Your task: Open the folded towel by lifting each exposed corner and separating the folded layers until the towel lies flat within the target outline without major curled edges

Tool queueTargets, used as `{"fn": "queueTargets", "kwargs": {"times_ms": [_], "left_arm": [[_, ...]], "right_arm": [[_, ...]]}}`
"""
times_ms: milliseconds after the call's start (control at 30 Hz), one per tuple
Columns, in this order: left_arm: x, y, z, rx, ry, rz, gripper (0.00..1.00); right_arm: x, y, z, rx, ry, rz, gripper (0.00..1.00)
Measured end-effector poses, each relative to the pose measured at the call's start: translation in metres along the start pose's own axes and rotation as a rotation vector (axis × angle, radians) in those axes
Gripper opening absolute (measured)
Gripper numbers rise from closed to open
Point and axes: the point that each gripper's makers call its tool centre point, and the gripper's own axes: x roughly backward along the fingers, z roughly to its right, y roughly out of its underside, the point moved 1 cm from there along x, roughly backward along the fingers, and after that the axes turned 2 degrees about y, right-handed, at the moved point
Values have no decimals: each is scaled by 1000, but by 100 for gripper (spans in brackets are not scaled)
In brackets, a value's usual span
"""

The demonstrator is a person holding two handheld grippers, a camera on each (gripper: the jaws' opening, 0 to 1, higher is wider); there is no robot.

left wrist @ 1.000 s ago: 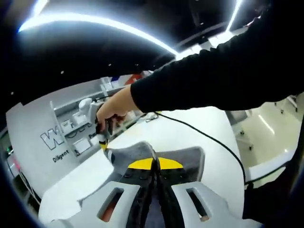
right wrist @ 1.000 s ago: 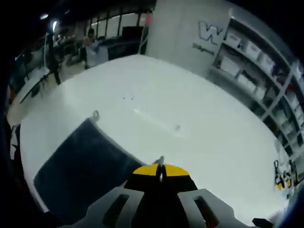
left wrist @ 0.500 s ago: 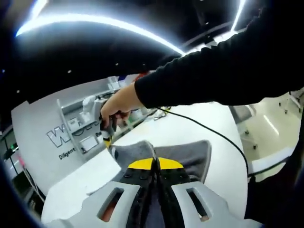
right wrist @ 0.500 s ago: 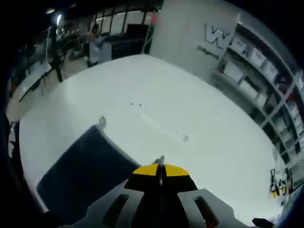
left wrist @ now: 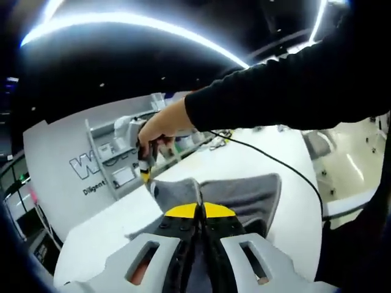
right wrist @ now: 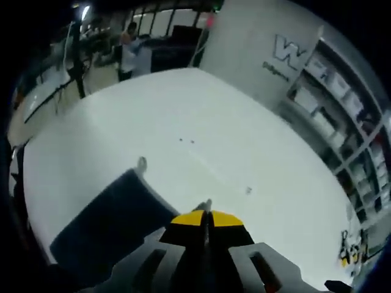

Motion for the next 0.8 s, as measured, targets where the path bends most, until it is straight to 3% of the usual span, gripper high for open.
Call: {"fn": "queueTargets", "kwargs": {"times_ms": [533,800], "left_arm": [[9,8,-13,43,-78,-8,0],[4,3,-12,60,-105,-11,0]], "right_arm": [[-10,-30,-38,88,3,-22,0],[-19,-41,-56,116,-10,-30,0]]}}
